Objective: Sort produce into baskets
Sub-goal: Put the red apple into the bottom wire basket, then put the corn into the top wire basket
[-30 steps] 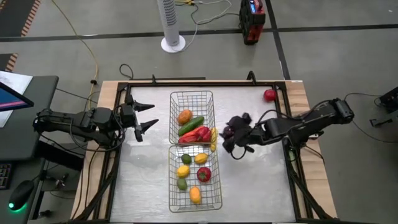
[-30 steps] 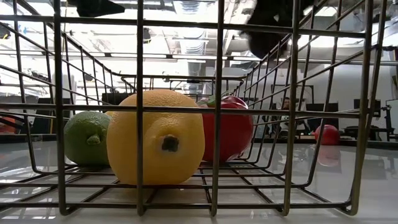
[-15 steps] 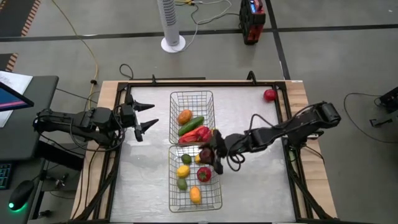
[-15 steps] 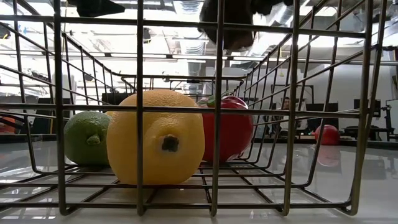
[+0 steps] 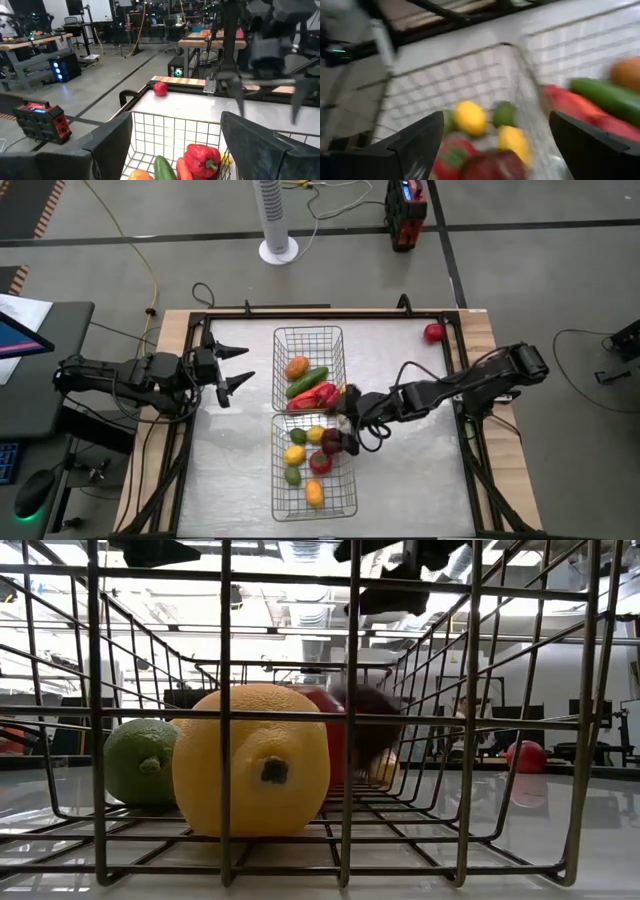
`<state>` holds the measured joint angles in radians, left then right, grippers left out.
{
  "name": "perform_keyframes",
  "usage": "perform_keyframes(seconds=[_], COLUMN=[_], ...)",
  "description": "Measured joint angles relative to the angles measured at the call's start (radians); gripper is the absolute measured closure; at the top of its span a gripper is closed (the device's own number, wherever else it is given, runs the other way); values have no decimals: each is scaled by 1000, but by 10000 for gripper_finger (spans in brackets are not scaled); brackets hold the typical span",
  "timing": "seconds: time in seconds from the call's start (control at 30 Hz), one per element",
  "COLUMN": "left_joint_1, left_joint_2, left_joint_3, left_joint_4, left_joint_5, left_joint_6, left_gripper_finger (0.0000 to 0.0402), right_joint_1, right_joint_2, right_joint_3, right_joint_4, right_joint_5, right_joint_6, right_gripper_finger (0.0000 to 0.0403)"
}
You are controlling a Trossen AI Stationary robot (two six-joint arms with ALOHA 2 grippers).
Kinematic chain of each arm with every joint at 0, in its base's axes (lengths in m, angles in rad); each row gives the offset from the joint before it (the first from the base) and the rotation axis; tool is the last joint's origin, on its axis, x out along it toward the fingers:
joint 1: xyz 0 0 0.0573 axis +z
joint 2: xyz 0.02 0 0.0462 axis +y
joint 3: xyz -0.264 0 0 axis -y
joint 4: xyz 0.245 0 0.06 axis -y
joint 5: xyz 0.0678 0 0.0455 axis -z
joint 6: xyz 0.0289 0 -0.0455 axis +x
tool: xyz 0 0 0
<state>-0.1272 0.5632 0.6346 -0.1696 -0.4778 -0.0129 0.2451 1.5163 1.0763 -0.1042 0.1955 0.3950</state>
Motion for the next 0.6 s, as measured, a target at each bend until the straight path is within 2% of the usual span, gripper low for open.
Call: perform_keyframes(seconds=[0.2, 0.3, 0.37, 0.5, 0.6], left_joint_1=[0, 0, 0, 0, 0], left_joint_2=[5, 7, 6, 6, 6], left_joint_3=[0, 0, 0, 0, 0], left_joint_4=[-6, -6, -4, 1, 3], left_joint_5=[0, 0, 0, 0, 0], left_joint_6=[1, 1, 1, 1, 0], left_gripper_finger=[110, 110, 110, 110, 110], right_joint_1=[11, 10, 5, -7, -23], right_joint_2=[-88, -100, -100, -100, -99], right_joint_3=[16, 9, -25, -135, -245], right_joint_4=[-273, -473, -530, -515, -404], right_joint_5=[248, 339, 380, 389, 373], right_joint_6=[17, 92, 138, 203, 223], right_gripper_finger=[15, 21, 24, 26, 26])
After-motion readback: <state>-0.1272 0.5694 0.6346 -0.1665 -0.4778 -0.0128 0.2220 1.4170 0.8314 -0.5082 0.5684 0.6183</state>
